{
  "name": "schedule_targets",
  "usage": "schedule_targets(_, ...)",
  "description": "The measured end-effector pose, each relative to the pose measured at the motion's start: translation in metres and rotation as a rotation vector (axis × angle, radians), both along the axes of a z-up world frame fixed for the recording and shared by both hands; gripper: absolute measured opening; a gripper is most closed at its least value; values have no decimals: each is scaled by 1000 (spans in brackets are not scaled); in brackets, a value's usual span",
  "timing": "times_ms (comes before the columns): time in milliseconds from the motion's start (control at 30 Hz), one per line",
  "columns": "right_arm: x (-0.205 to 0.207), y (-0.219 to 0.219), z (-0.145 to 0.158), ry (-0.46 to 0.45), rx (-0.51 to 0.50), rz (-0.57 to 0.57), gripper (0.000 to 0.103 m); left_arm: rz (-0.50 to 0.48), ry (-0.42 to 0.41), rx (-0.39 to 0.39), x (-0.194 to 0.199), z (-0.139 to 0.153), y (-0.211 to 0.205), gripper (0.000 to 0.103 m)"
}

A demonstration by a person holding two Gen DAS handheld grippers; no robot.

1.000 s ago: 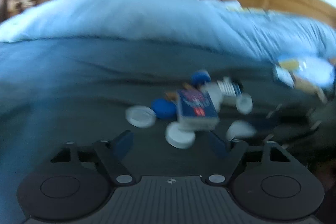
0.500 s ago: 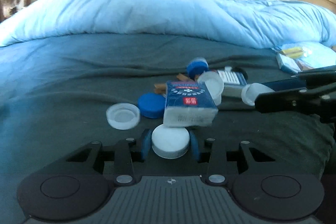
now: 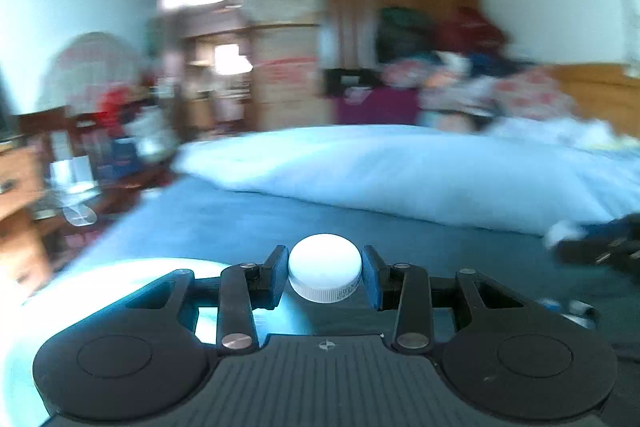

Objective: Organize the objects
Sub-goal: 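Carry both white caps over the turquoise basket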

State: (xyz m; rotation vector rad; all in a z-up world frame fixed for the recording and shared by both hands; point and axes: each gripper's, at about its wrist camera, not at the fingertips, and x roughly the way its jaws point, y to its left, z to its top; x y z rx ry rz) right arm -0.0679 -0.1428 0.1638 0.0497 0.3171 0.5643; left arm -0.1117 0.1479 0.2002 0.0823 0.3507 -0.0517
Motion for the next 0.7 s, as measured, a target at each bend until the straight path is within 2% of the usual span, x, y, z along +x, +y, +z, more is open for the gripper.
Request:
schedule_targets(133, 16, 52, 48, -51, -4, 98, 42, 183, 18, -21, 4, 21, 55, 40)
schedule_targets(267, 35, 107, 76, -42, -18, 187, 42, 297, 42, -37, 8, 32, 97, 40)
schedule_targets(500, 48, 198, 102, 18, -20, 304, 42, 359, 92, -76, 8, 26, 146, 40)
schedule_targets(700, 58, 246, 100, 81, -60, 342, 42, 373, 107, -107, 14, 17, 163, 40)
